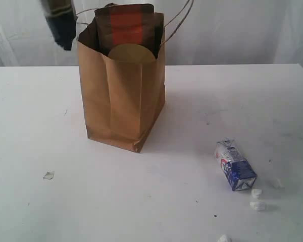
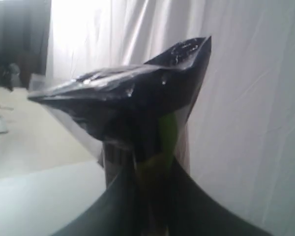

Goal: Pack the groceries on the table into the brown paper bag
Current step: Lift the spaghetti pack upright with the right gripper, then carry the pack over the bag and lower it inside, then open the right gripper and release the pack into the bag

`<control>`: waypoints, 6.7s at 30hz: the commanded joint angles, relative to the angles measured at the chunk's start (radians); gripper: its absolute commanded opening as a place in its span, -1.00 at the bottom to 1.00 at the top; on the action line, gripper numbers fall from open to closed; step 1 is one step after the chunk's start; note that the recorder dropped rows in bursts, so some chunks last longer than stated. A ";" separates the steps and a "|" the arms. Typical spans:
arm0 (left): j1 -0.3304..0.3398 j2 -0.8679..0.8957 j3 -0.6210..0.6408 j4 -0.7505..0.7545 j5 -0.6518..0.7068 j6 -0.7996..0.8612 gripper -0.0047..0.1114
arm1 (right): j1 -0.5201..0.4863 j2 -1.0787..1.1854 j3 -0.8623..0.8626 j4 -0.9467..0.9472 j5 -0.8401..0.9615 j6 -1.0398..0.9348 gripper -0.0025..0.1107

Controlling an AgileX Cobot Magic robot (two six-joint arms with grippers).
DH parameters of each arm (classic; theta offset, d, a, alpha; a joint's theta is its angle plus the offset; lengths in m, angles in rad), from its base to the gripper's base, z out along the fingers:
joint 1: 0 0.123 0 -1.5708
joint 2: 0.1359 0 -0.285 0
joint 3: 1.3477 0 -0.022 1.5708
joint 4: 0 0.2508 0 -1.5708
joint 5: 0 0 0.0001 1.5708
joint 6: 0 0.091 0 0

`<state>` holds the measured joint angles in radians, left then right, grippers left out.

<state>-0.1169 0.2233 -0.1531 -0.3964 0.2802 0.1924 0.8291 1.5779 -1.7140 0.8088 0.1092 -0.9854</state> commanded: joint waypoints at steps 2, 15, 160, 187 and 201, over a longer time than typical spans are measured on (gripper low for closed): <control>-0.007 -0.006 0.003 -0.006 0.003 -0.005 -0.92 | -0.003 -0.029 -0.024 0.003 -0.208 -0.016 -0.96; -0.007 -0.006 0.003 -0.006 0.003 -0.005 -0.92 | -0.002 0.091 -0.024 -0.002 -0.373 -0.110 -0.96; -0.059 -0.006 0.003 -0.006 0.003 -0.005 -0.92 | -0.105 0.410 0.029 -0.087 -0.221 0.246 -0.27; -0.059 -0.006 0.003 -0.006 0.003 -0.005 -0.92 | -0.103 0.336 0.029 -0.085 -0.185 0.246 -0.27; -0.059 -0.006 0.003 -0.006 0.003 -0.005 -0.92 | -0.103 0.210 0.029 -0.250 0.154 0.246 -0.95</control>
<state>-0.1725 0.2233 -0.1531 -0.3964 0.2802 0.1924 0.7293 1.8163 -1.6806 0.6542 0.1990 -0.7277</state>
